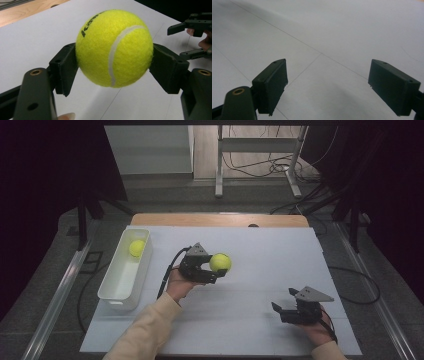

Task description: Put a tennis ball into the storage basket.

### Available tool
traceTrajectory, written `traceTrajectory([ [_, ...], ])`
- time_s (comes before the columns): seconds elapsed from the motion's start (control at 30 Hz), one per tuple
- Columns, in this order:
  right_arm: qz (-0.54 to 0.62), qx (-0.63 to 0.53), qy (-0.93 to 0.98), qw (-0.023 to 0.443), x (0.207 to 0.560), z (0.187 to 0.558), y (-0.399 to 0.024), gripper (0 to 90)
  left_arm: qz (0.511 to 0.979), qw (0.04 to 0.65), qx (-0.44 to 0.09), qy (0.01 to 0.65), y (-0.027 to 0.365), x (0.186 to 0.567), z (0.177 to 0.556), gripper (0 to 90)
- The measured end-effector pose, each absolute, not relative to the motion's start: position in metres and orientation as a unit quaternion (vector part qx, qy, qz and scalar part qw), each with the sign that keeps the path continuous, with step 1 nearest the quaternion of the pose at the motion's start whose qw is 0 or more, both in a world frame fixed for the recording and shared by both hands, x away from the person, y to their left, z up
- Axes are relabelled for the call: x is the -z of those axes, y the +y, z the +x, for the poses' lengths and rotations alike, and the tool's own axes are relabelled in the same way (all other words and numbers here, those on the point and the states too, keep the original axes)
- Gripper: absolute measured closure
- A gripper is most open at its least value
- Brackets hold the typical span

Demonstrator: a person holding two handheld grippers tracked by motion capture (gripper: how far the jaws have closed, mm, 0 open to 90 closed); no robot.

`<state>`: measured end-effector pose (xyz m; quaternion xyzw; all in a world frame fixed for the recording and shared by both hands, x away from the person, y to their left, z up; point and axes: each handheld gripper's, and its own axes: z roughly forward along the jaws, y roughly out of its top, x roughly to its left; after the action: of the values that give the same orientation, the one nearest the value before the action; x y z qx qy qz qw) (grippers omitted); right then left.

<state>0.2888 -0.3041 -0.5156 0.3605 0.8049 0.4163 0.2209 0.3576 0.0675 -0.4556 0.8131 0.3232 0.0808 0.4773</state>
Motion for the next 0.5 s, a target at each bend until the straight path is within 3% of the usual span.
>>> traceTrajectory([
  [0.5,0.361,-0.415,0.805,0.221,0.516,0.289,-0.304,16.2,0.807,0.481,-0.088,0.331,0.080,0.452,0.355,27.4],
])
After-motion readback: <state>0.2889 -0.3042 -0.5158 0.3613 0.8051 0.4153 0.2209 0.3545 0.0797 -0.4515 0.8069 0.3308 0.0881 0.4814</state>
